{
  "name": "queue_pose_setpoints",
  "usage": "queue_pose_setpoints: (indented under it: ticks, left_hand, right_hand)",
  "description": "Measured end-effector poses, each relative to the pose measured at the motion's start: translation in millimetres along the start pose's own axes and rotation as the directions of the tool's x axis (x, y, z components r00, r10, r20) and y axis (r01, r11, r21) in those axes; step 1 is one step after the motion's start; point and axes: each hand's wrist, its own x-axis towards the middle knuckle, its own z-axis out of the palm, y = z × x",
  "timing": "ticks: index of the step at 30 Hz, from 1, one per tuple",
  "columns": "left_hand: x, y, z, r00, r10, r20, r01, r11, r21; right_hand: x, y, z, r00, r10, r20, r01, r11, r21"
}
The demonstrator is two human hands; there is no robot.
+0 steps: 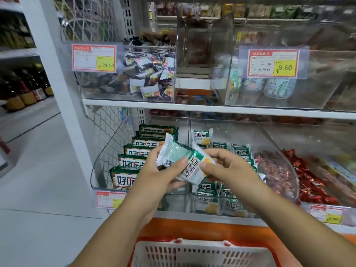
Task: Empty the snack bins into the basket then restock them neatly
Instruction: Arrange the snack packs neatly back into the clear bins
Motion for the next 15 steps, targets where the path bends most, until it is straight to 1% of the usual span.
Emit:
queue_pose_setpoints:
  ticks: [2,4,5,8,10,11,12,14,15]
  left_hand:
    - [-0.9,2.5,-3.6,1.000,0.000,0.006,0.000,1.000,-0.022]
    - [0.0,3.9,-5.9,1.000,-0.004,0.001,0.004,1.000,-0.004]
    - [0.4,3.6,-6.1,1.000,-0.002,-0.009,0.002,1.000,0.017]
    - [2.9,2.7,-5.3,0.997,0.014,-0.070,-0.008,0.996,0.084]
    - [6.5,3.8,-8.8,0.991,0.024,-0.133,-0.013,0.996,0.085]
    - [8.6,5.8,-11.3,0.987,0.025,-0.161,-0.011,0.996,0.087]
    - [11.0,7.7,-14.2,0.983,0.025,-0.182,-0.006,0.995,0.102]
    - [16.4,10.5,-19.1,0.979,0.024,-0.205,0.005,0.990,0.140]
    - [19.3,11.4,-21.0,0.978,0.030,-0.208,0.002,0.989,0.150]
  right_hand:
    - [-1.1,1.9,-2.1,0.999,0.012,-0.039,-0.009,0.997,0.077]
    - [-1.8,4.1,-0.5,0.998,0.039,-0.055,-0.029,0.985,0.170]
    - [-1.1,6.4,1.5,0.997,0.055,-0.051,-0.045,0.983,0.180]
    - [4.2,7.2,6.5,0.996,0.094,-0.005,-0.093,0.990,0.102]
    - [16.0,6.8,-1.3,0.998,0.063,-0.025,-0.064,0.998,-0.016]
    - [24.9,8.8,-9.5,0.995,0.037,-0.088,-0.043,0.997,-0.063]
    - [35.7,13.1,-20.5,0.983,0.021,-0.185,-0.038,0.995,-0.089]
    - [57.5,24.7,-41.5,0.936,0.010,-0.352,-0.075,0.982,-0.171]
    - [69.4,34.1,-49.6,0.921,0.010,-0.390,-0.106,0.968,-0.227]
